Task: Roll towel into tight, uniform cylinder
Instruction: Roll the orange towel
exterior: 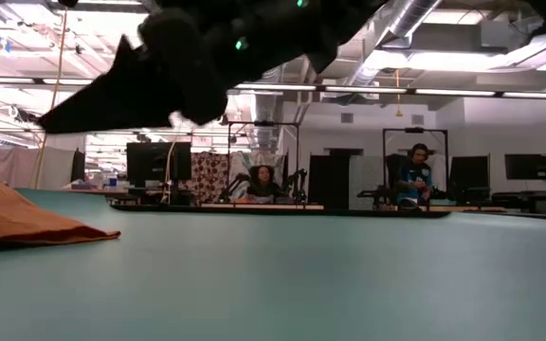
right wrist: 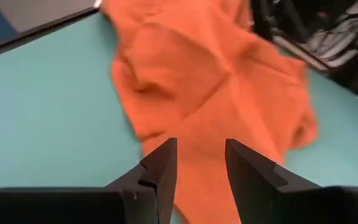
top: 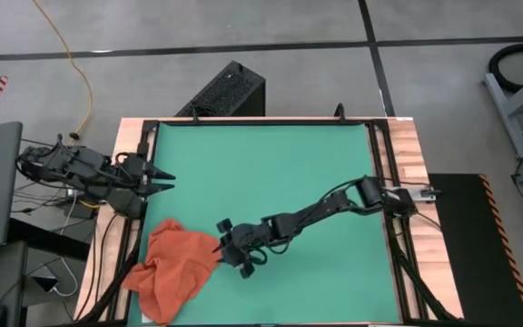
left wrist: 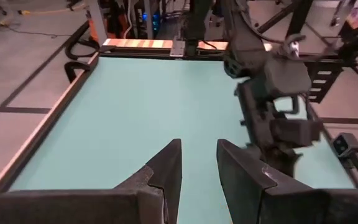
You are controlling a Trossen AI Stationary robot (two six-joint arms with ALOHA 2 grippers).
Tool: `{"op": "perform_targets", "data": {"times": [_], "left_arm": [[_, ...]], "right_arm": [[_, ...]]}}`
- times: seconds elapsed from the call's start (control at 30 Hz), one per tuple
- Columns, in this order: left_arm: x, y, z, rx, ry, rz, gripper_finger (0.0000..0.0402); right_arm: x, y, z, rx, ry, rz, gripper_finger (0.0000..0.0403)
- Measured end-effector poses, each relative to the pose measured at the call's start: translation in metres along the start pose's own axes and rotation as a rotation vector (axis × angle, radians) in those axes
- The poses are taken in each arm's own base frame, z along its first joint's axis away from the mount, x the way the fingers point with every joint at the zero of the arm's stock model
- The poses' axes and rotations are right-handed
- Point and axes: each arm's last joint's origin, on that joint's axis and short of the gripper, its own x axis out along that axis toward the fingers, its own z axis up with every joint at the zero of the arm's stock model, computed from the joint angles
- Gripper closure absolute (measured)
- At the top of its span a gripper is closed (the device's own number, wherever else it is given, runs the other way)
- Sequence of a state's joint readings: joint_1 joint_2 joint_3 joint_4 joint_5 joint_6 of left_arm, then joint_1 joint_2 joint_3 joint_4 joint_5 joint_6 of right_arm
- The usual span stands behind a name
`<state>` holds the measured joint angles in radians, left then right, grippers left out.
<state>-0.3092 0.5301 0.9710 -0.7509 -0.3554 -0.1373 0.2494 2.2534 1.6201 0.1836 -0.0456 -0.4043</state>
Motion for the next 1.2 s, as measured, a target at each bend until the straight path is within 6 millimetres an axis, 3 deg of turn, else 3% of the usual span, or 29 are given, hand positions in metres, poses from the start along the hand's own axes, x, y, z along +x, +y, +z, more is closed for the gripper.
{"op": "perform_targets", "data": {"times": [0.33, 0.73, 0.83, 1.03, 1.2], "left_arm": [[0.0, 0.001, 0.0, 0.006, -0.001, 0.034, 0.031], [0.0, 0.001, -0.002, 0.005, 0.021, 0.039, 0.031], [0.0, 0.001, -0.002, 0.005, 0.02, 0.039, 0.031], [0.0, 0.001, -0.003, 0.005, 0.021, 0.041, 0.031], [0.0, 0.001, -0.003, -0.027, 0.022, 0.041, 0.031]], "right_arm": [[0.023, 0.005, -0.039, -0.018, 0.088, 0.1, 0.0249], [0.036, 0.006, -0.06, -0.062, 0.136, 0.016, 0.0251], [0.036, 0.006, -0.06, -0.06, 0.164, -0.03, 0.0277], [0.035, -0.001, -0.064, 0.047, 0.191, -0.103, 0.0386], [0.034, -0.007, -0.065, 0.128, 0.223, -0.246, 0.0394]]}}
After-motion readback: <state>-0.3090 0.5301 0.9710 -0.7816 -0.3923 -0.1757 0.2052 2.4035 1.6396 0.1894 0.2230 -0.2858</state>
